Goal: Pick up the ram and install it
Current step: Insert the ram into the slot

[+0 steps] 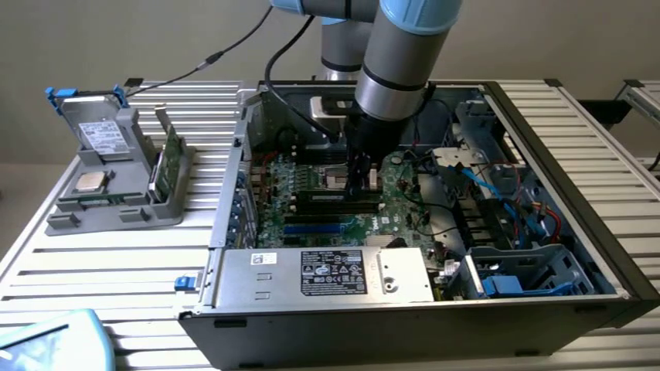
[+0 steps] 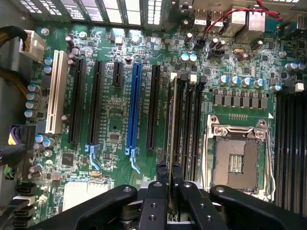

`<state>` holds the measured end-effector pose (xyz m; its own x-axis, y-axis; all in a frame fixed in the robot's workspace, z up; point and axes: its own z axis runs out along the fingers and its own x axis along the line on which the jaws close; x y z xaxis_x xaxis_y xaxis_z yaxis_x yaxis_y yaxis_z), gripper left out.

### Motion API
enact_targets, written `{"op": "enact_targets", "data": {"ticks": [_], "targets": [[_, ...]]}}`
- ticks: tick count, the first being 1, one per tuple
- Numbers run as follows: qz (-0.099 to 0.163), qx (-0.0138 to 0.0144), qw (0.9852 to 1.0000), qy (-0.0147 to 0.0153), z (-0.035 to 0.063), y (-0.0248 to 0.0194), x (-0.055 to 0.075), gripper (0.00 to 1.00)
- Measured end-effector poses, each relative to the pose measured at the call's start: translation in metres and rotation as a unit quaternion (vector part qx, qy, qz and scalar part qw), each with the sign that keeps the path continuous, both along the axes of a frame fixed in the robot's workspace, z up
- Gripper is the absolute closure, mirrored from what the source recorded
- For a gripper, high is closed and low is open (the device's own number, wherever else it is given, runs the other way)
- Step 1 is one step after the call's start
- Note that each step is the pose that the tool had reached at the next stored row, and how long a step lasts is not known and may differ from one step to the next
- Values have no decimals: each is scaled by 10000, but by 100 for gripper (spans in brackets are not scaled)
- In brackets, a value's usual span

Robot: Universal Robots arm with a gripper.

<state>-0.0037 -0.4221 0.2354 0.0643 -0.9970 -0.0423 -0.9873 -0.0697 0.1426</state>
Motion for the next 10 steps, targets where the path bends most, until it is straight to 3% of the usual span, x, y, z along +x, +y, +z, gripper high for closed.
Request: {"op": "enact_targets", "data": {"ticks": [7,10], "targets": [[1,3,10000,-1,-11,3,-10,86],[0,0,10000,-3,-48,27,-47,86]]}}
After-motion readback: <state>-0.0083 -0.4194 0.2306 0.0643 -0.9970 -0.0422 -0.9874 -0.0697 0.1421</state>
